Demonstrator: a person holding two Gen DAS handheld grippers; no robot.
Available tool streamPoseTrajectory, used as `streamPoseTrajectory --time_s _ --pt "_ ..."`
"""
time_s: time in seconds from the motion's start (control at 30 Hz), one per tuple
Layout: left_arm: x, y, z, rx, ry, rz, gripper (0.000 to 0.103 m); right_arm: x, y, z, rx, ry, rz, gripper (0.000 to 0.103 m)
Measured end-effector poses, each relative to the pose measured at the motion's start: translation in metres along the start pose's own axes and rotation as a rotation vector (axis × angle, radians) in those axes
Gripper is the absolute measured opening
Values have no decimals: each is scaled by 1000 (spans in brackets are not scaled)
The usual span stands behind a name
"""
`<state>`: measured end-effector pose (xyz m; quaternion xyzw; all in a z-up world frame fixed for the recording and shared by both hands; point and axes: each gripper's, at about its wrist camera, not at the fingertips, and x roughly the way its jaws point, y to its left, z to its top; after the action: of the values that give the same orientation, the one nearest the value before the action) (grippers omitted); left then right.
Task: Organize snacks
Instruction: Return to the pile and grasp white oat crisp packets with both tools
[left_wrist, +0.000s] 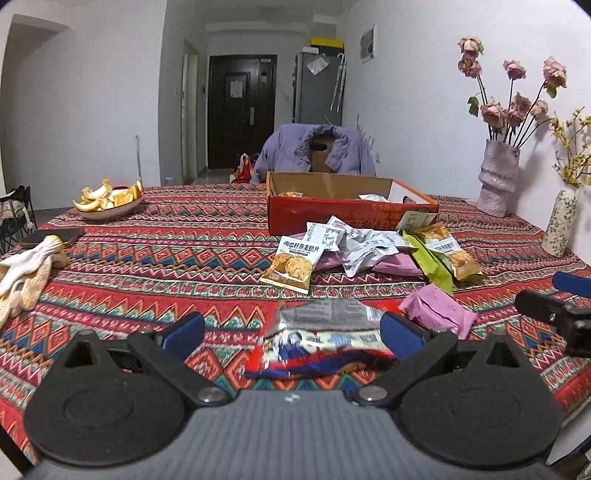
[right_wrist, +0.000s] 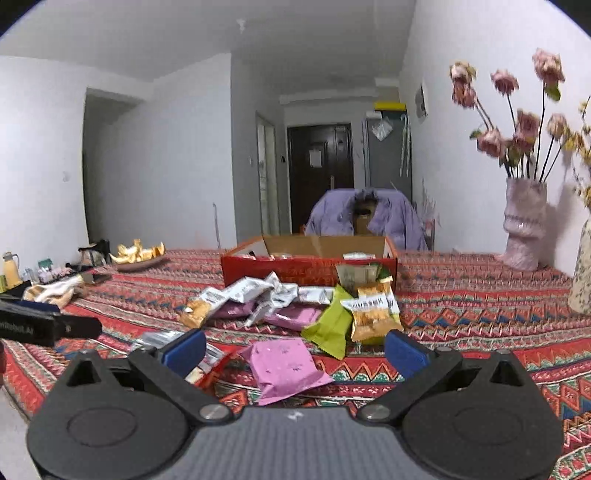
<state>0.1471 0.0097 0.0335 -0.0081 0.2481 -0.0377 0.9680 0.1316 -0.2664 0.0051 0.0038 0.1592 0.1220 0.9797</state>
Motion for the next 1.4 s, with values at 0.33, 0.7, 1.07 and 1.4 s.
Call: streamPoseTrajectory --time_s 0.33,0.7,1.07,1.4 --pt "93 8 44 67 40 -9 95 79 -41 22 77 142 -76 81" --pt "200 21 61 47 236 -115 83 170 -66 34 9 251 -91 72" --pt "206 18 58 21 245 -109 46 182 -76 31 15 284 -95 43" --pt "105 16 65 -24 114 -69 45 102 -64 47 -17 176 -96 43"
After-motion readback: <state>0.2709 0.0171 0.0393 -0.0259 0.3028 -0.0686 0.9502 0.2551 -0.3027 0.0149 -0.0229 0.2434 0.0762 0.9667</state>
